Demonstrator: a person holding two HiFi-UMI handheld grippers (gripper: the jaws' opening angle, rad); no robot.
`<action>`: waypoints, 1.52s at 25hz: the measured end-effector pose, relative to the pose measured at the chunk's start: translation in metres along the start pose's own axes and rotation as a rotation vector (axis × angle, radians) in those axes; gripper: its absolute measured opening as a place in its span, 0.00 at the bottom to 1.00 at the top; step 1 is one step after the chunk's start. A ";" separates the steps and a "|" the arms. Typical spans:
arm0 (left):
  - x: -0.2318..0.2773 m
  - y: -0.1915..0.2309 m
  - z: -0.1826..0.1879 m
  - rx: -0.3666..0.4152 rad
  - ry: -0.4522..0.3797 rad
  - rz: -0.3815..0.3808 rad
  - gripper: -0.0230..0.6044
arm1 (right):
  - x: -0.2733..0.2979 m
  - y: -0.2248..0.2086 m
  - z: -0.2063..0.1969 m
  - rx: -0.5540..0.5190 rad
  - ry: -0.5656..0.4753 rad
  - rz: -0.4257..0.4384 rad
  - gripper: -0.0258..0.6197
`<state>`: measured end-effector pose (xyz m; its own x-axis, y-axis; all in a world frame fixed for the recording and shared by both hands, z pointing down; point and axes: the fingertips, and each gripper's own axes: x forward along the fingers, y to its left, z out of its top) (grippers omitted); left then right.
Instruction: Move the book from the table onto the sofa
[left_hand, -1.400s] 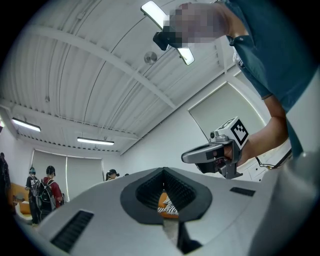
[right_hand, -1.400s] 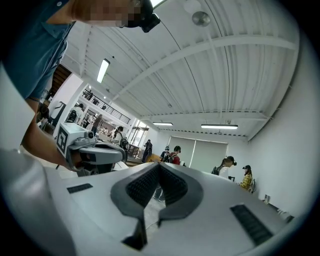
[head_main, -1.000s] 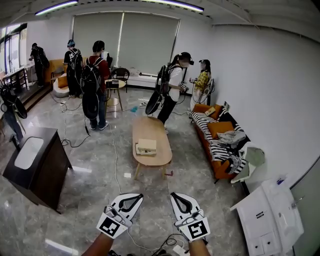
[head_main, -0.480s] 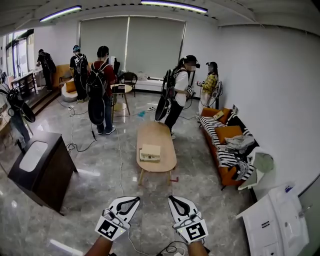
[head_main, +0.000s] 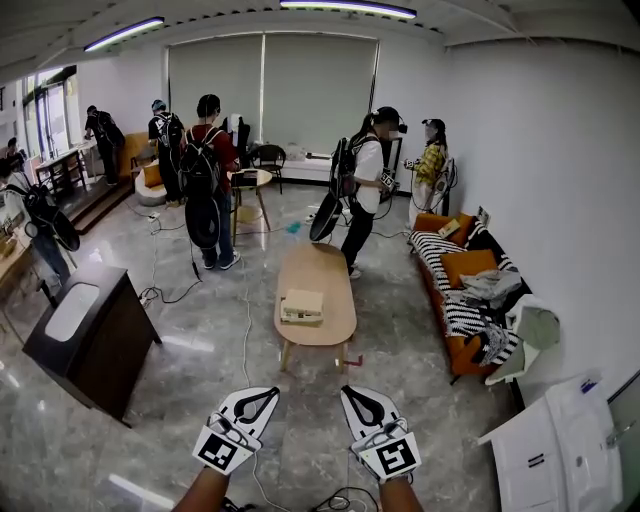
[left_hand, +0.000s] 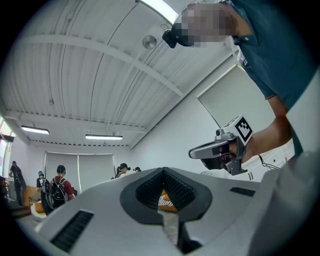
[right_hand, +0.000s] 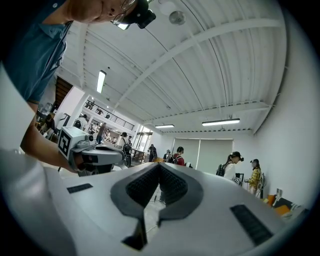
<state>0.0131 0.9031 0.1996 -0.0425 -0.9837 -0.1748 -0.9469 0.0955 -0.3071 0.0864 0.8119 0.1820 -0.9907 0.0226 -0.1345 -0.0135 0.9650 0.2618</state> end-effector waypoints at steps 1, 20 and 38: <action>0.002 -0.002 -0.001 0.002 0.004 -0.004 0.04 | -0.001 -0.002 -0.001 0.000 0.001 0.001 0.06; 0.044 0.068 -0.039 0.049 -0.035 -0.164 0.04 | 0.083 -0.029 -0.031 -0.040 0.068 -0.088 0.06; 0.034 0.165 -0.065 0.002 -0.085 -0.147 0.04 | 0.171 -0.021 -0.038 -0.087 0.104 -0.122 0.06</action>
<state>-0.1655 0.8758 0.2043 0.1233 -0.9707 -0.2062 -0.9404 -0.0479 -0.3366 -0.0882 0.7853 0.1902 -0.9896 -0.1249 -0.0717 -0.1418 0.9325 0.3321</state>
